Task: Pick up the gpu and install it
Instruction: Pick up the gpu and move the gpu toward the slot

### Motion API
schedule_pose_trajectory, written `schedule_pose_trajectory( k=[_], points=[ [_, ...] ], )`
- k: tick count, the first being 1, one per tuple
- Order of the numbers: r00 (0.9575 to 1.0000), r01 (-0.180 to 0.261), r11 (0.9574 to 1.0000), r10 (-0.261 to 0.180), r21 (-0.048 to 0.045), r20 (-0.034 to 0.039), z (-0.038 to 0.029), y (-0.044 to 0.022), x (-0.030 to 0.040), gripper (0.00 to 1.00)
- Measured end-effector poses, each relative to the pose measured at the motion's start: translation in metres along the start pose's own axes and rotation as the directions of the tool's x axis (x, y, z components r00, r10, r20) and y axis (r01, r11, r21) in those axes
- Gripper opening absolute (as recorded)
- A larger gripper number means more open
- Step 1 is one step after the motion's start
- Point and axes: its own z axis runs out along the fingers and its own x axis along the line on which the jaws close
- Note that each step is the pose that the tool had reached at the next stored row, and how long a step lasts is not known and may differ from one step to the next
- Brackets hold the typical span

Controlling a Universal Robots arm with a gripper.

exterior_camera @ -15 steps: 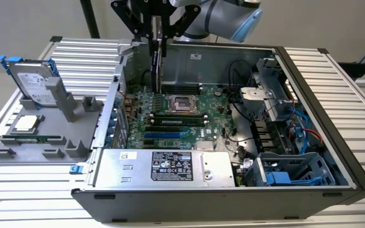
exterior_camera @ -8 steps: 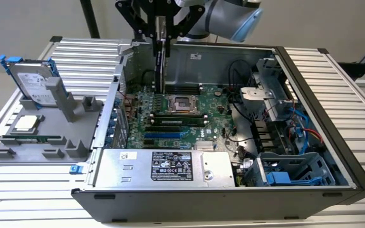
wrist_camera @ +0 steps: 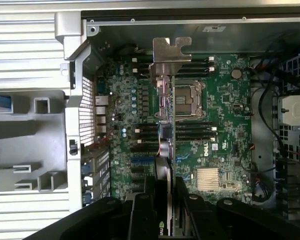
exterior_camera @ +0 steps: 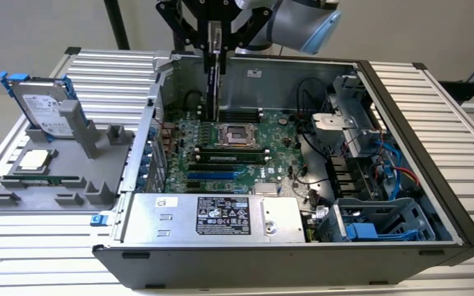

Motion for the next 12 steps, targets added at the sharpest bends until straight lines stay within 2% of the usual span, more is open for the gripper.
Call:
schedule_pose_trajectory(
  k=[12],
  points=[
    [1.0,0.0,1.0,0.0,-0.0001,0.0,0.0002,0.0004,-0.0086,0.0]
  ],
)
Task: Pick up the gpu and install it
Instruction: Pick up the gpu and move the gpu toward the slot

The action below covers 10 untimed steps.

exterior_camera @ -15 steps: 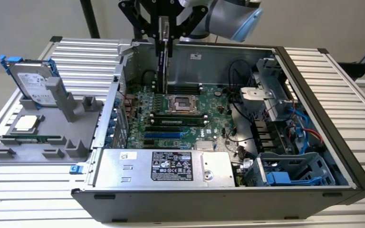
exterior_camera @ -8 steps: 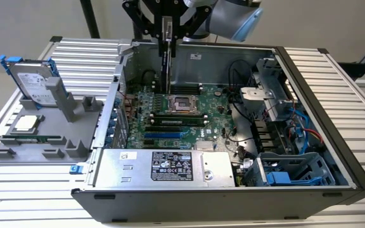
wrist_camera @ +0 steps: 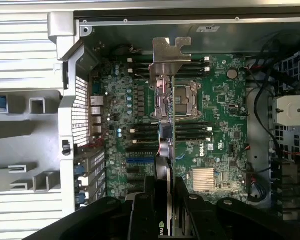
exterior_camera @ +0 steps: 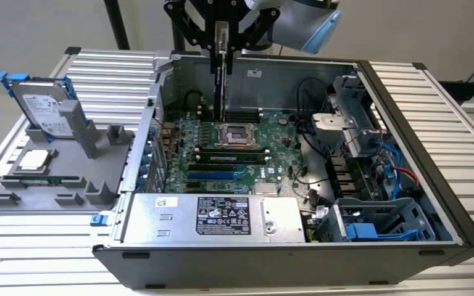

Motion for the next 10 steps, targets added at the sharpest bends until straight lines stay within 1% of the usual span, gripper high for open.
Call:
schedule_pose_trajectory(
  k=[10],
  points=[
    [1.0,0.0,1.0,0.0,0.0,0.0,0.0001,0.0002,-0.0055,0.0]
  ],
)
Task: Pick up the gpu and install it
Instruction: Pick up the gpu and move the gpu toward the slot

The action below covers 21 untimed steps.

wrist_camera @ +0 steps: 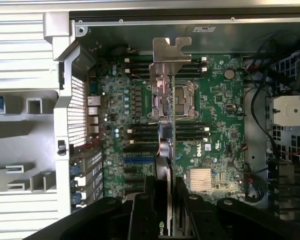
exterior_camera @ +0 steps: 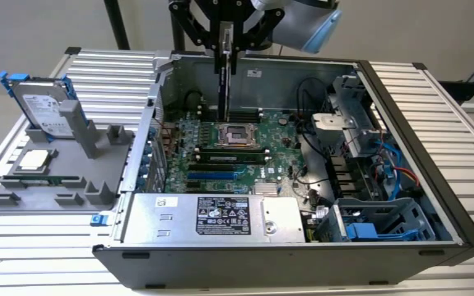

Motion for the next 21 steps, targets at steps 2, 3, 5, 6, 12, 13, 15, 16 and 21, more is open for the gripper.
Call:
schedule_pose_trajectory(
  k=[2,3,5,6,12,13,15,16,21],
  points=[
    [1.0,0.0,1.0,0.0,-0.0001,0.0,0.0,0.0001,-0.0014,0.0],
    [1.0,0.0,1.0,0.0,0.0,0.0,0.0,0.0001,-0.002,0.0],
    [1.0,0.0,1.0,0.0,0.0,0.0,0.0001,0.0002,-0.0035,0.0],
    [1.0,0.0,1.0,0.0,0.0,0.0,0.0001,0.0002,-0.0042,0.0],
    [1.0,0.0,1.0,0.0,0.0,0.0,0.0002,0.0004,-0.0088,0.0],
    [1.0,0.0,1.0,0.0,0.0,0.0,0.0002,0.0004,-0.0096,0.0],
    [1.0,0.0,1.0,0.0,0.0,0.0,0.0002,0.0005,-0.0112,0.0],
    [1.0,0.0,1.0,0.0,0.0,0.0,0.0002,0.0006,-0.012,0.0],
    [1.0,0.0,1.0,0.0,0.0,0.0,0.0003,0.0007,-0.0158,0.0]
  ],
)
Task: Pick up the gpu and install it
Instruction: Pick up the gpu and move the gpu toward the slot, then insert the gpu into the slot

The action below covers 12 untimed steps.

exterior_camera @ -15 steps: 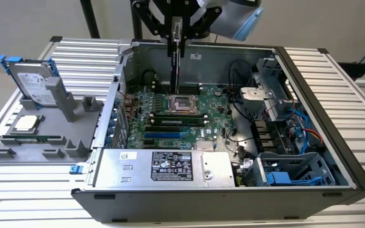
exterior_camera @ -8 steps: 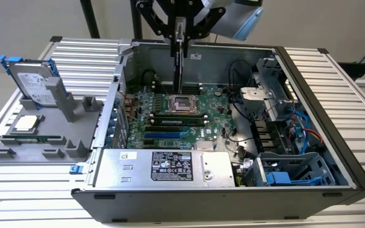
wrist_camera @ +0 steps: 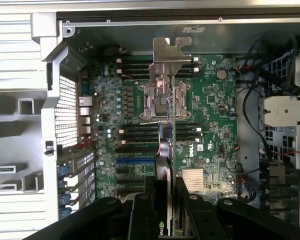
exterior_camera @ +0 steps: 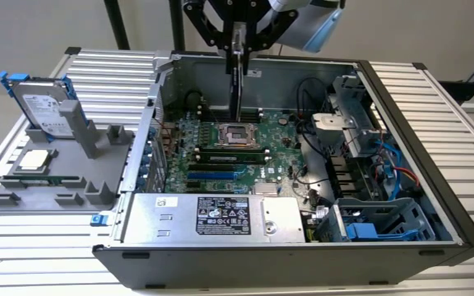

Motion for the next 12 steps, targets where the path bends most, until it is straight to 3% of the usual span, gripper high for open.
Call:
schedule_pose_trajectory(
  k=[12],
  points=[
    [1.0,0.0,1.0,0.0,0.0,0.0,0.0001,0.0002,-0.0049,0.0]
  ],
)
